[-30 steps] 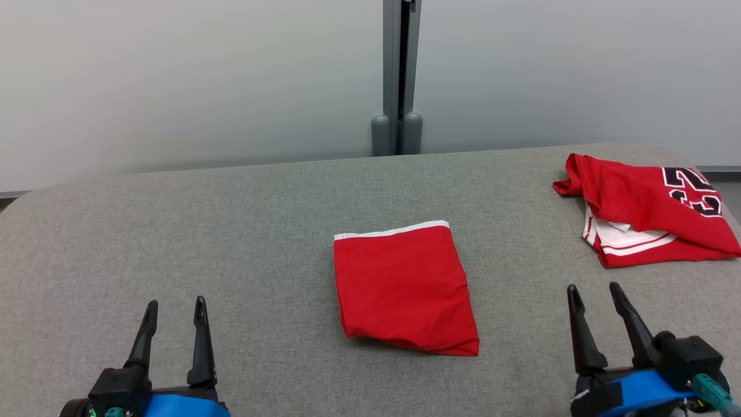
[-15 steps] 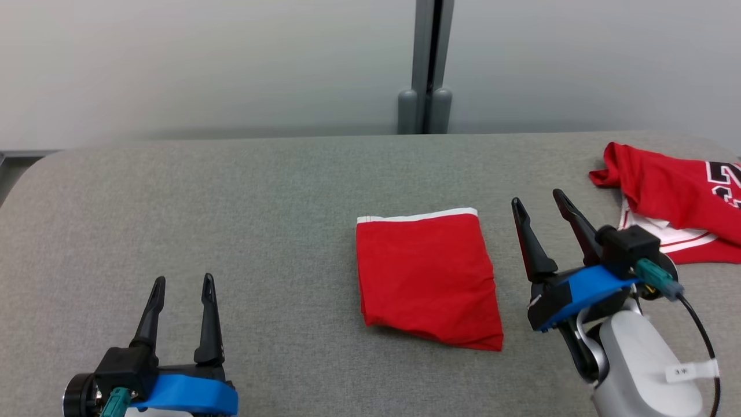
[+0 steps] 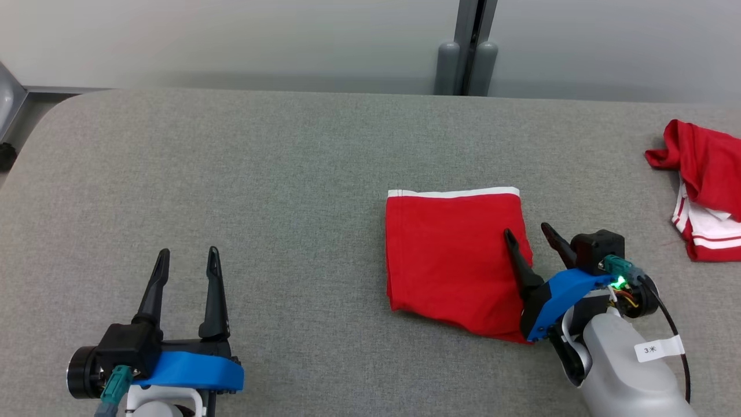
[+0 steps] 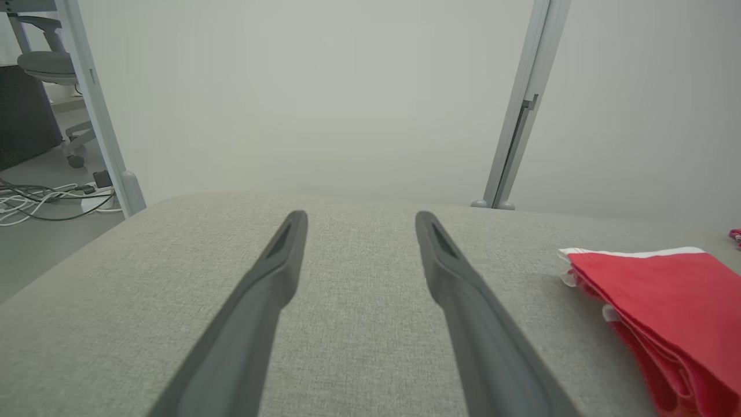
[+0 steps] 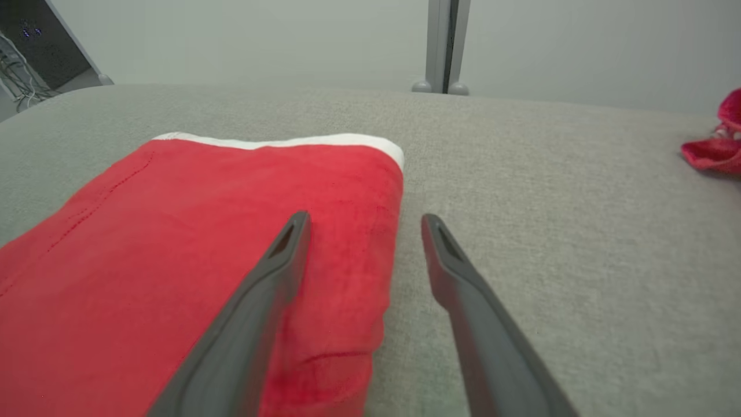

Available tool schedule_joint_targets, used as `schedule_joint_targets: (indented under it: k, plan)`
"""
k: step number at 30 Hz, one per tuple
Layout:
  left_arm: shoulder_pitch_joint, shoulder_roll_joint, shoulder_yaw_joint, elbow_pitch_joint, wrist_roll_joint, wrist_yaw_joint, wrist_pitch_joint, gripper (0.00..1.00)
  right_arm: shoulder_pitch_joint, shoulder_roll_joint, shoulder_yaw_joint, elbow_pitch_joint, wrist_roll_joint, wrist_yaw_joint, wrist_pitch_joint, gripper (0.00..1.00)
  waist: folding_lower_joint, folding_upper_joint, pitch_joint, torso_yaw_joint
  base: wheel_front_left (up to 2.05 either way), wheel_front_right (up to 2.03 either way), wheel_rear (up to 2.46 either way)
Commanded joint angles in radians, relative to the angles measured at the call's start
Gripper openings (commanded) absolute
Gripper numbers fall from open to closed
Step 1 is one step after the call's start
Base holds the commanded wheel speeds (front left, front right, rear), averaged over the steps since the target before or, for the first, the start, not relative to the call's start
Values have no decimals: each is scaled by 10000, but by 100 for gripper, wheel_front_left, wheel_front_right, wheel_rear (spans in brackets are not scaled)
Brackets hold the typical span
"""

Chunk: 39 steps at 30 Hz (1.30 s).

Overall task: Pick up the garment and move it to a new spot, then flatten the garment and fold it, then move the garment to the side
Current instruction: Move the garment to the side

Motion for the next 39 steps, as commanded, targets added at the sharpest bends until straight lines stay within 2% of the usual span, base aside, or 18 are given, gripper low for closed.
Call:
schedule_joint_targets:
  k: [1, 10, 15, 16, 17, 18, 22, 27, 39]
  plan:
    - [-203, 2, 10, -32, -25, 7, -25, 100, -230, 80, 5, 328, 5, 1, -79, 100, -2, -1, 165, 108, 0, 0, 0]
    - [-412, 2, -147, -3, -71, 98, -25, 100, -324, 336, -81, 1897, 399, 1, -177, 100, -2, -1, 433, 212, 0, 0, 0]
    - [-493, 2, -163, 27, -89, 95, -25, 100, -27, 404, 8, 2052, 494, 0, -172, 100, -2, -1, 478, 187, 0, 0, 0]
    - [-497, 2, -169, 34, -96, 100, -25, 100, 36, 416, 111, 2062, 558, 0, -171, 64, -2, -1, 484, 178, 0, 0, 0]
    - [-501, 2, -174, 45, -115, 103, -25, 100, 53, 422, 234, 2051, 623, 1, -169, 21, -2, -1, 495, 166, 0, 0, 0]
    - [-507, 0, -173, 53, -134, 105, -25, 100, 20, 428, 306, 1971, 679, 1, -160, 0, -2, -1, 503, 146, 0, 0, 0]
    - [-520, 0, -142, 34, -160, 106, -25, 100, -356, 370, 342, 1504, 608, -2, -191, 0, -2, -1, 521, 11, 0, 0, 0]
    - [-621, 0, -158, -147, -193, 105, -25, 100, -816, -103, 604, 1105, 223, 0, -199, 0, -2, -1, 626, -202, 0, 0, 0]
    - [-1449, 2, -462, -665, -76, 73, -25, 100, -2928, -2341, 1813, 850, 2, 0, -200, 0, -2, -1, 1821, -771, 0, 0, 0]
